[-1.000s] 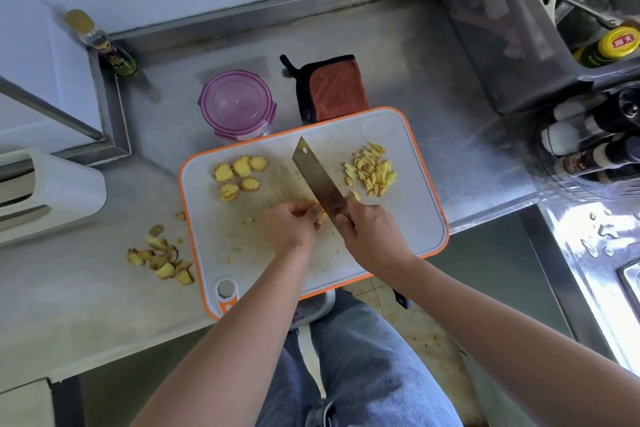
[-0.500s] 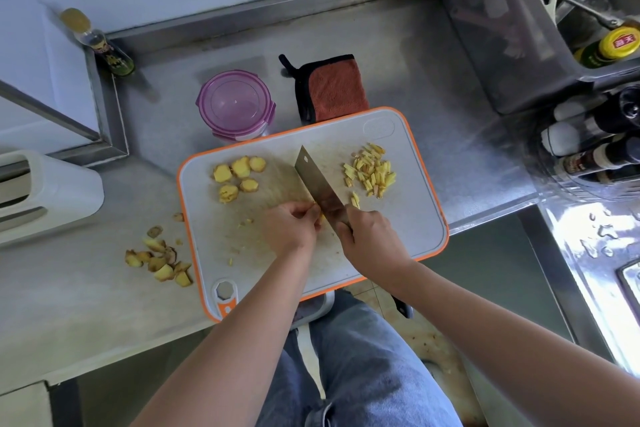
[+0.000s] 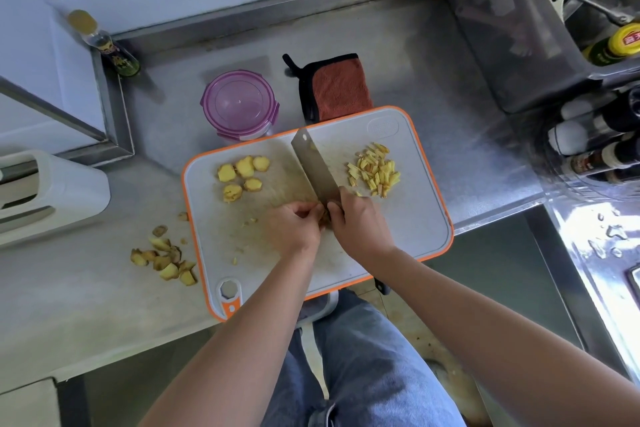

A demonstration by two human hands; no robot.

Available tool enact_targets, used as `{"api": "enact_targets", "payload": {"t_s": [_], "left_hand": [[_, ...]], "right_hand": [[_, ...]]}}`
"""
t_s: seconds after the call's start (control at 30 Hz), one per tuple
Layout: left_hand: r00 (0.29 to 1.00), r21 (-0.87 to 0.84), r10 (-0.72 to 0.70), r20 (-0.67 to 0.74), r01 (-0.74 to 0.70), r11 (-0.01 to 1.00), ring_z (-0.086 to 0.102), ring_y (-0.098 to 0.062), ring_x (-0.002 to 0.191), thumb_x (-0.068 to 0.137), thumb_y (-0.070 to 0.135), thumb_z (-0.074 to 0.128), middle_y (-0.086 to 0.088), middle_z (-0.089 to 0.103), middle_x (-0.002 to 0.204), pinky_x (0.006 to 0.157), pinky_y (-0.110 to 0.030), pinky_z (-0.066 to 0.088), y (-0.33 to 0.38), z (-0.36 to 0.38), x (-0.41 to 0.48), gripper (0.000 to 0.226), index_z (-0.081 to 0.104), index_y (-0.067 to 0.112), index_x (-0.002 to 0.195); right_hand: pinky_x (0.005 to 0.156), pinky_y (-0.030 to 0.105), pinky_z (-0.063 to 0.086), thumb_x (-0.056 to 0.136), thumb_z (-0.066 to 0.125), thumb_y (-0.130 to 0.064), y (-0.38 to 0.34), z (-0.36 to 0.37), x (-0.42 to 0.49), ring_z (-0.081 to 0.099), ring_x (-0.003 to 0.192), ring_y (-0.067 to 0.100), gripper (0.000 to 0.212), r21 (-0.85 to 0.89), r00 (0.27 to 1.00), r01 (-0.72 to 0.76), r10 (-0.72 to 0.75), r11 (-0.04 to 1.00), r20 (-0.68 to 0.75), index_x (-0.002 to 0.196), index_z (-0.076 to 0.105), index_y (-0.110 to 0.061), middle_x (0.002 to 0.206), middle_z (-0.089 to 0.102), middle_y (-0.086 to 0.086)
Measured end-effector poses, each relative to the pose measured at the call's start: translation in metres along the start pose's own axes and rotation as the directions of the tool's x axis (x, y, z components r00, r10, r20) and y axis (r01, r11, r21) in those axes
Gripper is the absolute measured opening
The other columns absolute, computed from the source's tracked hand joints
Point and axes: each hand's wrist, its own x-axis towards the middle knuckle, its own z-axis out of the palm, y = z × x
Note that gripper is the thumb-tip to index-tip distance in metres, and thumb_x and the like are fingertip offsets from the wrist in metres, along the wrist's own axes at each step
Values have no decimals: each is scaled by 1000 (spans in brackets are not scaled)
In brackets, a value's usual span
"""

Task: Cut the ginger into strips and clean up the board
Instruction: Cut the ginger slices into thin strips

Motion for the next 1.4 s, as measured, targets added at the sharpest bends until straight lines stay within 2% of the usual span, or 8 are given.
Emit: {"api": "enact_targets", "payload": {"t_s": [0.07, 0.13, 0.3, 0.47, 0.77, 0.93, 1.2, 1.4], "left_hand": [[1000, 12, 19, -6, -19, 1000, 67, -22, 60, 86, 8, 71, -5, 67, 64, 63, -31, 57, 2, -1, -3, 7, 70, 8, 79], [1000, 19, 29, -12, -28, 999, 65, -19, 57, 87, 10, 69, -2, 65, 61, 59, -26, 52, 3, -2, -6, 10, 68, 12, 77], [998, 26, 50, -44, -49, 998, 60, -14, 52, 86, 6, 66, -1, 64, 56, 59, -25, 52, 5, -2, -12, 21, 66, 16, 68], [997, 40, 64, -49, -62, 997, 64, -20, 58, 86, 5, 65, 0, 65, 57, 63, -31, 54, 5, -1, -14, 34, 64, 26, 58], [996, 64, 61, -66, -57, 996, 67, -20, 62, 86, 8, 66, -1, 68, 63, 61, -27, 53, 5, 1, -14, 13, 72, 15, 77], [994, 111, 73, -80, -64, 992, 62, -10, 56, 87, 9, 65, 1, 67, 63, 49, -13, 41, 5, 2, -13, 11, 75, 12, 83], [993, 134, 69, -98, -56, 989, 62, -11, 55, 86, 12, 65, 0, 68, 62, 50, -17, 40, 4, 4, -13, 12, 76, 11, 83], [992, 131, 72, -106, -58, 990, 62, -12, 57, 87, 12, 65, 0, 68, 63, 50, -17, 41, 6, 4, -12, 12, 76, 10, 83]], "right_hand": [[54, 31, 28, 99, 43, -19, 3, -3, 2, 42, 62, 25, 20, 20, 1000, -6, 6, 1000, -20, 81, 39, -12, 62, 38, -1], [53, 30, 29, 98, 44, -19, 7, -8, -1, 42, 59, 24, 18, 32, 999, 5, -4, 999, -33, 83, 41, -10, 60, 39, 0], [49, 31, 27, 98, 44, -23, 9, -13, -15, 44, 60, 25, 16, -19, 998, 60, -60, 998, 5, 88, 44, -11, 66, 46, 5], [45, 28, 22, 98, 44, -22, 7, -9, -19, 41, 59, 24, 17, -21, 998, 59, -58, 998, 19, 84, 38, -16, 65, 44, 4], [49, 29, 27, 99, 43, -27, 11, -4, -25, 45, 62, 24, 17, -43, 999, 3, -1, 999, 45, 86, 38, -17, 70, 48, 6], [48, 26, 26, 100, 43, -25, 8, -1, -24, 46, 62, 23, 16, -39, 999, -1, 2, 999, 34, 89, 45, -13, 69, 48, 4], [55, 30, 30, 100, 41, -25, 4, -1, -23, 46, 65, 24, 19, -70, 999, -8, 10, 997, 31, 99, 50, -8, 73, 48, 4], [55, 30, 27, 100, 41, -24, 2, -1, -21, 44, 66, 24, 18, -67, 999, -8, 10, 998, 37, 98, 49, -8, 74, 47, 5]]}}
